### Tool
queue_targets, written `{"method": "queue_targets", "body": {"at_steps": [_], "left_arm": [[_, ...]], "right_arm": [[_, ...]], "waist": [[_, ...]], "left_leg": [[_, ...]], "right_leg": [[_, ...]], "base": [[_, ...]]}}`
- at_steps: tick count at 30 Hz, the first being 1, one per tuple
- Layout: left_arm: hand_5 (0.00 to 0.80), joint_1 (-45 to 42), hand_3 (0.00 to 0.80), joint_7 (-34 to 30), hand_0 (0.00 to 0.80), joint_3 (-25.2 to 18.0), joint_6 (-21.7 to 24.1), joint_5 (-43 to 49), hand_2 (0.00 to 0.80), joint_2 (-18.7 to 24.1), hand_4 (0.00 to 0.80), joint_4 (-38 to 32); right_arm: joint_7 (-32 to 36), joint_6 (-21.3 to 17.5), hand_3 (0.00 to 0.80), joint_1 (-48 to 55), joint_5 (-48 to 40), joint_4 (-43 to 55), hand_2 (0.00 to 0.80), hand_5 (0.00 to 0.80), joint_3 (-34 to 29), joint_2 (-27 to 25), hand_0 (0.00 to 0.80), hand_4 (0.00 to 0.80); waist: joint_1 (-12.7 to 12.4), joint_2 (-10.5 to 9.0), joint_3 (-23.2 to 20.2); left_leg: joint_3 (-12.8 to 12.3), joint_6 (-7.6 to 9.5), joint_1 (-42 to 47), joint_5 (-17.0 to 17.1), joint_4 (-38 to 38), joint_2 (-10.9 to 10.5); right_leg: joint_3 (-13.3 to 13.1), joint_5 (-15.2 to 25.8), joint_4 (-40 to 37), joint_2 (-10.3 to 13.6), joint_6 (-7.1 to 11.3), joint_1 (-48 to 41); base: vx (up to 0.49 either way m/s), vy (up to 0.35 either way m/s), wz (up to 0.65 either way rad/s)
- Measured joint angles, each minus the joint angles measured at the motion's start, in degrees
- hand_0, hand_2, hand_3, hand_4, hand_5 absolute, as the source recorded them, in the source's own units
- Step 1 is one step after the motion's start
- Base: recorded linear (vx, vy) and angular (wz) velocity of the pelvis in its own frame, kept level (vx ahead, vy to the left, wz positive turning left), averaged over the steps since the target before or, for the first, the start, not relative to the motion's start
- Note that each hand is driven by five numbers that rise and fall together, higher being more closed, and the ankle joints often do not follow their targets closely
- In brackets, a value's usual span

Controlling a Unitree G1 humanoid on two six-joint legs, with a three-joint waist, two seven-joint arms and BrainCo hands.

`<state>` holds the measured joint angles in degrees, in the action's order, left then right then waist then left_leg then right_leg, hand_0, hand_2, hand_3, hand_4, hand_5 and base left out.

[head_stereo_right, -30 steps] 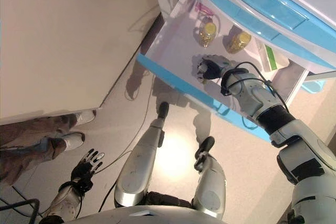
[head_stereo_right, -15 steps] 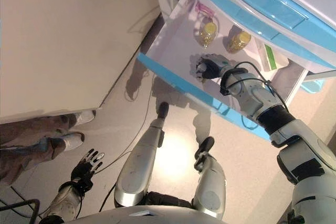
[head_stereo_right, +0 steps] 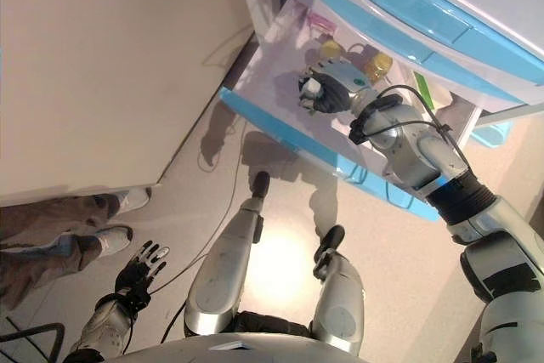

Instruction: Open the drawer and pick up the medicine

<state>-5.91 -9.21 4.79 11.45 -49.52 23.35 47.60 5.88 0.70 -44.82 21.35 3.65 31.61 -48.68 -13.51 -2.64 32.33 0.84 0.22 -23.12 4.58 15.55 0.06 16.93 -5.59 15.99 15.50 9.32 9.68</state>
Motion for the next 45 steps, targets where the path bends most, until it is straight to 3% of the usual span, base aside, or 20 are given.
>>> {"method": "queue_targets", "body": {"at_steps": [12, 21, 25, 32, 45], "left_arm": [[0.000, 0.2, 0.000, 0.1, 0.000, -0.7, 0.1, 0.2, 0.000, -0.7, 0.000, 0.7], [0.000, 0.2, 0.000, 0.4, 0.000, -2.4, 0.1, 1.6, 0.000, -1.1, 0.000, 1.9], [0.000, 0.2, 0.000, 0.9, 0.000, -2.8, 0.3, 2.4, 0.000, -1.8, 0.000, 3.2], [0.000, -0.7, 0.000, 1.2, 0.000, -2.9, 1.3, 2.4, 0.000, -3.4, 0.000, 5.4], [0.000, -2.7, 0.000, 1.6, 0.000, -2.9, 1.2, 4.2, 0.000, -4.9, 0.000, 6.3]], "right_arm": [[4.5, -2.5, 0.800, 1.9, -4.7, 16.4, 0.800, 0.800, -5.9, -4.2, 0.800, 0.800], [6.3, -8.2, 0.800, 2.1, -11.5, 24.5, 0.800, 0.800, -9.2, -5.3, 0.800, 0.800], [6.1, -9.6, 0.800, 3.9, -14.7, 27.9, 0.800, 0.800, -12.4, -5.5, 0.800, 0.800], [4.6, -9.3, 0.800, 6.5, -15.8, 28.1, 0.800, 0.800, -13.6, -5.5, 0.800, 0.800], [-4.5, -4.7, 0.800, 8.9, -15.8, 26.6, 0.800, 0.800, -20.3, -5.5, 0.800, 0.800]], "waist": [[1.6, -1.59, -0.3], [2.4, -4.78, -2.3], [2.6, -4.94, -2.9], [2.8, -4.81, -7.6], [3.6, -4.01, -10.0]], "left_leg": [[-1.0, 0.09, 2.4, -0.1, -0.8, 0.1], [-2.3, -0.17, 4.2, -1.0, -1.0, 0.9], [-2.4, -0.11, 4.9, -1.2, -1.0, 0.9], [-3.2, -0.01, 5.4, -1.8, -1.1, 0.8], [-3.5, -0.14, 8.0, -2.2, -1.8, 0.7]], "right_leg": [[-0.9, 0.3, -1.0, -0.1, 0.05, -1.8], [-2.1, 0.7, -2.1, -0.6, 0.17, -3.2], [-2.3, 0.7, -3.0, -0.6, 0.12, -4.1], [-2.6, 0.8, -3.1, -0.3, 0.09, -4.3], [-2.5, 0.8, -4.9, -0.3, 0.06, -7.3]], "base": [[0.009, -0.003, -0.03], [0.022, -0.014, -0.08], [0.026, 0.000, -0.02], [0.016, 0.001, -0.03], [0.034, 0.004, -0.01]]}}
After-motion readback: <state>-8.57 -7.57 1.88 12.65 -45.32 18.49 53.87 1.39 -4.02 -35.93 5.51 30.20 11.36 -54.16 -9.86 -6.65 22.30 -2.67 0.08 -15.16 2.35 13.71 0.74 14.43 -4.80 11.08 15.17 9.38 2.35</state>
